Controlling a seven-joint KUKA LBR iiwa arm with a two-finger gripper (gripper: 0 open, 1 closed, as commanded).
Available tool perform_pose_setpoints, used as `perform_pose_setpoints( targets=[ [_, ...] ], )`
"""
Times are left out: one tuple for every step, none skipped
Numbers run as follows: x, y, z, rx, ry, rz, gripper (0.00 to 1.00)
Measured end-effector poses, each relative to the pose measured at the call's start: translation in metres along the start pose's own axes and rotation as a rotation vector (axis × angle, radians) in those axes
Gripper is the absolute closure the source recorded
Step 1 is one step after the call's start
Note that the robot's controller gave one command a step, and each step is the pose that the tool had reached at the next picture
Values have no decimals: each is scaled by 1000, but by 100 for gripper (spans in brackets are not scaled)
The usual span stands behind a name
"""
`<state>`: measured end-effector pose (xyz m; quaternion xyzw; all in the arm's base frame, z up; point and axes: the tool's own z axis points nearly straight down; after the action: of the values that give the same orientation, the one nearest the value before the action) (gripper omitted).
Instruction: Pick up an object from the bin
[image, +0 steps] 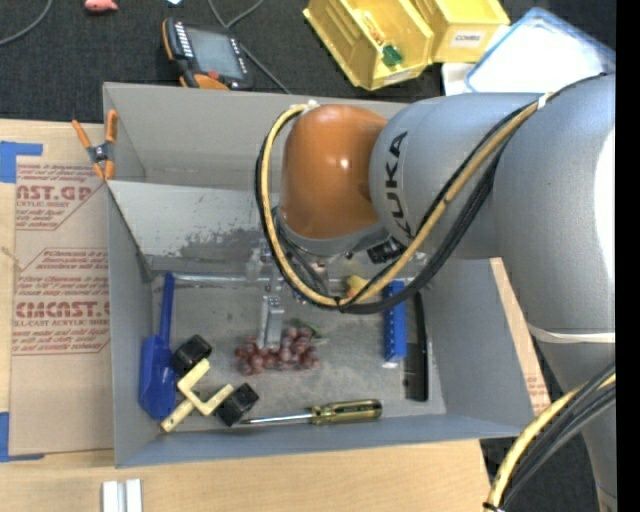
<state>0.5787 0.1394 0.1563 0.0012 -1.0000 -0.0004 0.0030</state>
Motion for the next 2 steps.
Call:
perform_pose_setpoints(
  targets=[
    [-2,-1,-4,-1,-7,2,0],
    [18,-33,88,-1,-4,-130,0]
  ],
)
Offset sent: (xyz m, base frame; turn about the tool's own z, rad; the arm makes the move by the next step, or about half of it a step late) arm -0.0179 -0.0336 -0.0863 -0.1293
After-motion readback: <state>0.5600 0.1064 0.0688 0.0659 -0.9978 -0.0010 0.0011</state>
